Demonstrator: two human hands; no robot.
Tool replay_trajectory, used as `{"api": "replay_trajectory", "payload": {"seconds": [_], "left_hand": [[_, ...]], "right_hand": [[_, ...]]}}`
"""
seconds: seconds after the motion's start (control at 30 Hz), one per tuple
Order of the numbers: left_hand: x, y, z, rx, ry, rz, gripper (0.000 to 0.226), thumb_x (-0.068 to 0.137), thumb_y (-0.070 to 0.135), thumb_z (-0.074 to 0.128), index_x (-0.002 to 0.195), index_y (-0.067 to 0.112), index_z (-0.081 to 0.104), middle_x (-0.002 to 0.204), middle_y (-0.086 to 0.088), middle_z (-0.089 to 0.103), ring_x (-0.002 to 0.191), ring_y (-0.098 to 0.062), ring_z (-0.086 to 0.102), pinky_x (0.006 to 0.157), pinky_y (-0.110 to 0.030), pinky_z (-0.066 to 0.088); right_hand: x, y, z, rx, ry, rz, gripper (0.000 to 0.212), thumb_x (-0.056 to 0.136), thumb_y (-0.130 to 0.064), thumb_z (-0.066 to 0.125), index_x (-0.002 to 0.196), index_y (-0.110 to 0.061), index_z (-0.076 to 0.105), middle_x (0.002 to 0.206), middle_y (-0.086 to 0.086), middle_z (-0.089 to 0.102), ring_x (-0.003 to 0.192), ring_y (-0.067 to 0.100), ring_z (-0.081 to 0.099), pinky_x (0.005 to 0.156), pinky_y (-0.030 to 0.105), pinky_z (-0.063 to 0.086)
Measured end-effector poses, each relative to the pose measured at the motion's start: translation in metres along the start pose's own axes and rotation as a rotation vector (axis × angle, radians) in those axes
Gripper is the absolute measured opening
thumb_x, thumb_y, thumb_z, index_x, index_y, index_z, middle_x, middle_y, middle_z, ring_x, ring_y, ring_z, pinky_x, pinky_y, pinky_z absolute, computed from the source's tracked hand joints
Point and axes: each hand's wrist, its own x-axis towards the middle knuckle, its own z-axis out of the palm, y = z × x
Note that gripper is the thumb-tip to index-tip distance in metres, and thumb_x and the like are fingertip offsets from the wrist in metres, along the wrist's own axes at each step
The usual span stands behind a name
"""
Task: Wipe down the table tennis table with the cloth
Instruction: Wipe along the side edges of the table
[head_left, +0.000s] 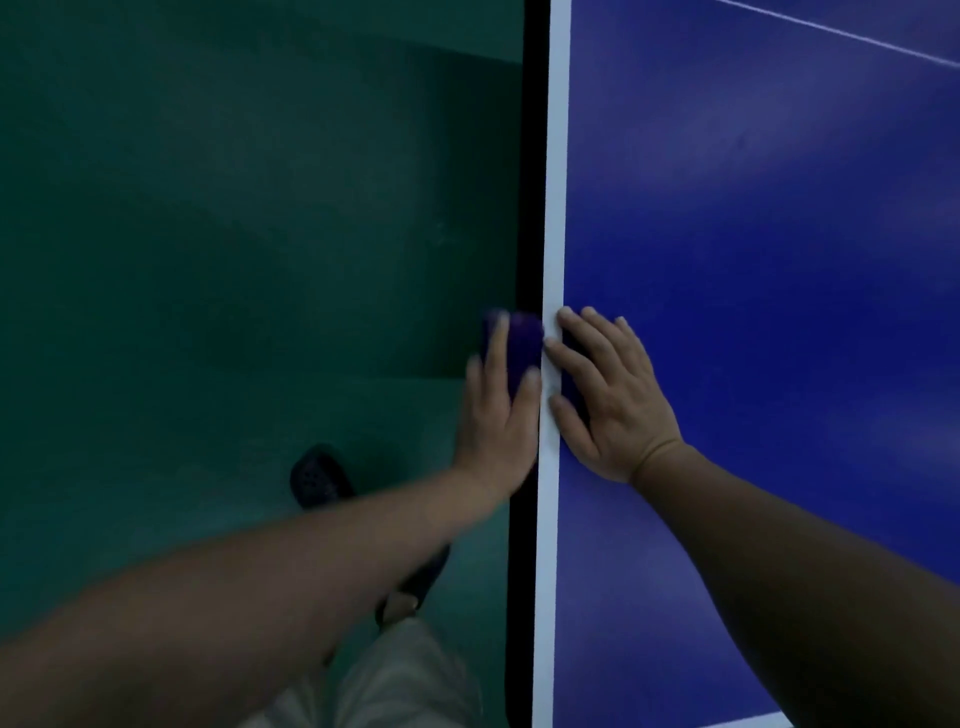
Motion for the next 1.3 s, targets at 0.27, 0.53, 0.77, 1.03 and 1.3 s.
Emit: {"api": "replay_trajectory", "payload": {"seconds": [0.27, 0.53, 0.77, 1.03, 1.3], "left_hand": [[0.015, 0.002, -0.004, 0.03, -0.029, 0.064, 0.065, 0.098, 0.046, 0.038, 0.158, 0.042, 0.012, 0.141, -0.008, 0.041, 0.12, -0.019, 0.046, 0.096, -0.023, 0.033], [-0.075, -0.02, -0.017, 0.0, -0.184, -0.048, 0.058, 0.098, 0.046, 0.035, 0.146, 0.059, 0.005, 0.144, -0.001, 0.036, 0.123, -0.006, 0.042, 0.098, -0.007, 0.027], [0.079, 0.049, 0.003, -0.044, 0.102, -0.086, 0.061, 0.096, 0.043, 0.037, 0.156, 0.035, 0.028, 0.124, -0.011, 0.049, 0.108, -0.028, 0.053, 0.099, -0.041, 0.042], [-0.028, 0.001, -0.013, 0.018, -0.174, -0.051, 0.058, 0.093, 0.077, 0.019, 0.146, 0.068, -0.002, 0.131, 0.009, 0.034, 0.11, -0.012, 0.047, 0.095, -0.04, 0.048], [0.105, 0.046, -0.013, -0.022, -0.063, -0.042, 0.06, 0.096, 0.051, 0.031, 0.153, 0.052, 0.011, 0.13, -0.011, 0.042, 0.109, -0.029, 0.05, 0.097, -0.037, 0.041]], "right_hand": [[0.001, -0.001, 0.0, 0.001, -0.006, 0.014, 0.051, 0.098, -0.034, 0.05, 0.141, -0.006, 0.055, 0.157, 0.014, 0.039, 0.149, 0.033, 0.031, 0.122, 0.056, 0.021], [0.005, -0.004, -0.004, 0.009, -0.033, 0.034, 0.05, 0.098, -0.033, 0.05, 0.14, -0.006, 0.054, 0.157, 0.015, 0.04, 0.149, 0.034, 0.031, 0.122, 0.057, 0.021], [0.0, 0.003, 0.004, 0.039, -0.009, 0.039, 0.048, 0.099, -0.035, 0.052, 0.141, -0.011, 0.05, 0.157, 0.013, 0.04, 0.149, 0.032, 0.031, 0.122, 0.057, 0.022], [0.007, -0.002, -0.002, 0.085, -0.034, 0.125, 0.05, 0.095, -0.033, 0.053, 0.139, -0.009, 0.05, 0.155, 0.012, 0.041, 0.148, 0.031, 0.033, 0.122, 0.053, 0.022], [0.022, -0.001, -0.019, 0.107, -0.141, 0.133, 0.054, 0.096, -0.029, 0.055, 0.143, -0.004, 0.044, 0.153, 0.014, 0.042, 0.146, 0.032, 0.035, 0.119, 0.056, 0.029]]}}
